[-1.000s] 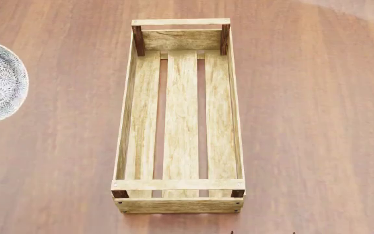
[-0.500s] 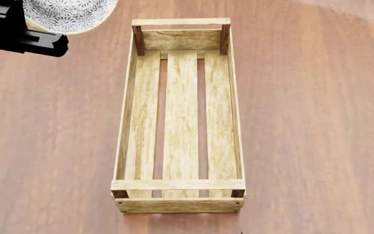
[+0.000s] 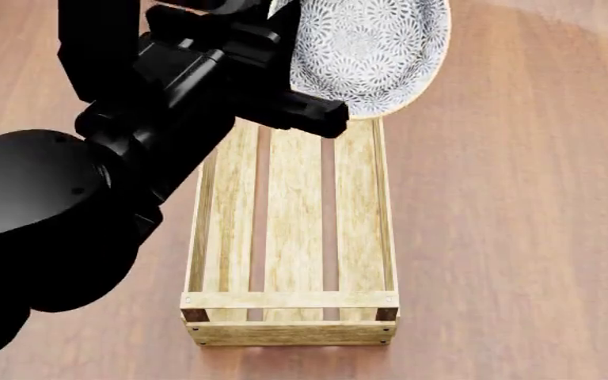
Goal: Stack the right bowl on the left bowl and place them in the tray.
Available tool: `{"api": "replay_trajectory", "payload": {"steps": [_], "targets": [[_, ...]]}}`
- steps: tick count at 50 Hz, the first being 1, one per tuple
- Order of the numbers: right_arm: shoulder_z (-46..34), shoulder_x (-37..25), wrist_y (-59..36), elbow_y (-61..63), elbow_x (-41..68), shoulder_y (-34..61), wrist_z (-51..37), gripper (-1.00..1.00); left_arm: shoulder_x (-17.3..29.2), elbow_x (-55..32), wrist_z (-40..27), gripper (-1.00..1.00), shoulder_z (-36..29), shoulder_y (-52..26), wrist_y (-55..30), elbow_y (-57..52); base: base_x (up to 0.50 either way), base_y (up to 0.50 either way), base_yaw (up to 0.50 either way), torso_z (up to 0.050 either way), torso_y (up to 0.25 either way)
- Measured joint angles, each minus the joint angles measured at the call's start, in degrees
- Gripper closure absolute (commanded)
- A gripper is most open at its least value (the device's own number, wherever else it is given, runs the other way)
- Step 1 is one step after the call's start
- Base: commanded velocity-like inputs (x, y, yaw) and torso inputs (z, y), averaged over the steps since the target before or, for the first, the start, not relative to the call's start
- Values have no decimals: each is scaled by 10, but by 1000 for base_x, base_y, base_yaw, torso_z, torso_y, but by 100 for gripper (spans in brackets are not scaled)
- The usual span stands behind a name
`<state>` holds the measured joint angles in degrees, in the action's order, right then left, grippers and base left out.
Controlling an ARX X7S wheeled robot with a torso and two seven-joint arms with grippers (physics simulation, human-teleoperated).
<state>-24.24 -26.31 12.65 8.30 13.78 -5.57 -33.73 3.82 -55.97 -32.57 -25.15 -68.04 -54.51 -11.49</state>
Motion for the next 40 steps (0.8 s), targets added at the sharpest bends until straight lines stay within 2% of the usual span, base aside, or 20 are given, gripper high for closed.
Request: {"api": "replay_trajectory", "payload": {"steps": [13, 21, 30, 40], "targets": [[2, -5, -10, 3, -5, -2, -7, -100, -14, -26, -4, 100, -13, -19, 77, 211, 0, 0, 0, 0, 1], [3, -7, -17, 2, -5, 1, -10, -100, -18, -72, -13, 100, -34, -40, 123, 324, 0, 0, 0, 0, 1], [2, -6, -18, -5, -5, 5, -10, -100, -19, -139, -21, 100, -73, -59, 158, 401, 0, 0, 0, 1, 1], [1, -4, -14, -17, -4, 8, -8, -100, -18, -172, -22, 100, -126, -70, 185, 446, 0, 0, 0, 0, 1]]}}
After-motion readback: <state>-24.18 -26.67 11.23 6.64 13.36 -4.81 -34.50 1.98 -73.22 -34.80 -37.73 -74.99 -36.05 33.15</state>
